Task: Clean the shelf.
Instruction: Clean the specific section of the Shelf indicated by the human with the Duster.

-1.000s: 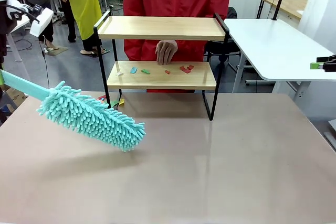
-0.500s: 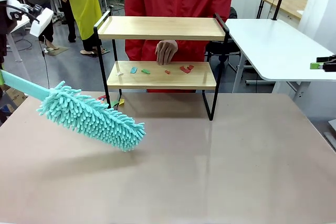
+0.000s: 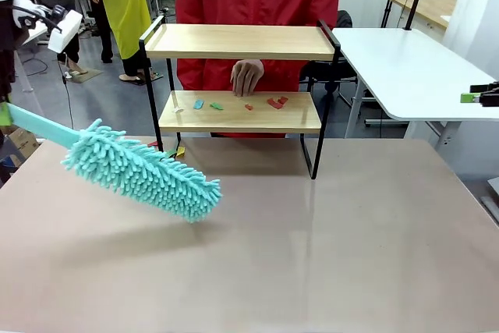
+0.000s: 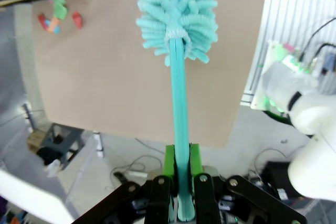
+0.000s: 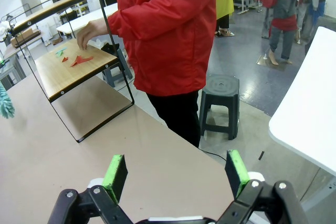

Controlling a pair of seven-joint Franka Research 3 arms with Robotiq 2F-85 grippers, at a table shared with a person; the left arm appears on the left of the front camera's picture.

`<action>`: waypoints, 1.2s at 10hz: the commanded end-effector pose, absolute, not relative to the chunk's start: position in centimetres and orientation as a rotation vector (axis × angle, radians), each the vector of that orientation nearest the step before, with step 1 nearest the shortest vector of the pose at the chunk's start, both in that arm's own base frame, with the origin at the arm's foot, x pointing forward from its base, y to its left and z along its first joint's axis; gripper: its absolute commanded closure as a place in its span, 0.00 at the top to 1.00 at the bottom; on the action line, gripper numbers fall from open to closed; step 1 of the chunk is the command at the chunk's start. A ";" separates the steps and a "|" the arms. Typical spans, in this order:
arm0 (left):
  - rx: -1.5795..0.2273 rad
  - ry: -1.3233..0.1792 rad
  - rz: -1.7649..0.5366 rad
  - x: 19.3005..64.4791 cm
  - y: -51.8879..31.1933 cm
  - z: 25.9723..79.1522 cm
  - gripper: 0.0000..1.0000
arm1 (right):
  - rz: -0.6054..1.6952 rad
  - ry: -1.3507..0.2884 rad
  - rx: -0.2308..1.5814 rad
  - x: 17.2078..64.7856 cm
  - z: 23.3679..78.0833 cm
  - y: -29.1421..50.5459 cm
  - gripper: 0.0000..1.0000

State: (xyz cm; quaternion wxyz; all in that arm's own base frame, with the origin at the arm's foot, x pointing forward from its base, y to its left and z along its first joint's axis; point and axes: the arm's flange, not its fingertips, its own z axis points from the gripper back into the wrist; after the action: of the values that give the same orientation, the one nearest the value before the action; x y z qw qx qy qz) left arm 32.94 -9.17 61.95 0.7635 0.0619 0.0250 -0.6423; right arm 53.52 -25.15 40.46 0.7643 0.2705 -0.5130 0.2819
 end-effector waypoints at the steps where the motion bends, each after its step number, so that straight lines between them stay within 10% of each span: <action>1: 0.037 -0.048 -1.414 33.5 -9.1 60.2 0.13 | 0.616 -1.115 0.586 53.4 40.6 -25.0 1.00; 12: -0.181 -0.397 -0.838 30.8 -21.2 59.1 0.13 | 0.616 -1.115 0.586 53.4 40.6 -25.0 1.00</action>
State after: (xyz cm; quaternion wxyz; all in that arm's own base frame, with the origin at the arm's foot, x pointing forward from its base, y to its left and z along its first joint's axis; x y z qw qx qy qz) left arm 30.91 -20.30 59.47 0.8822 -0.0801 -0.1729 -0.4307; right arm 53.51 -25.17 40.45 0.7644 0.2704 -0.5131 0.2817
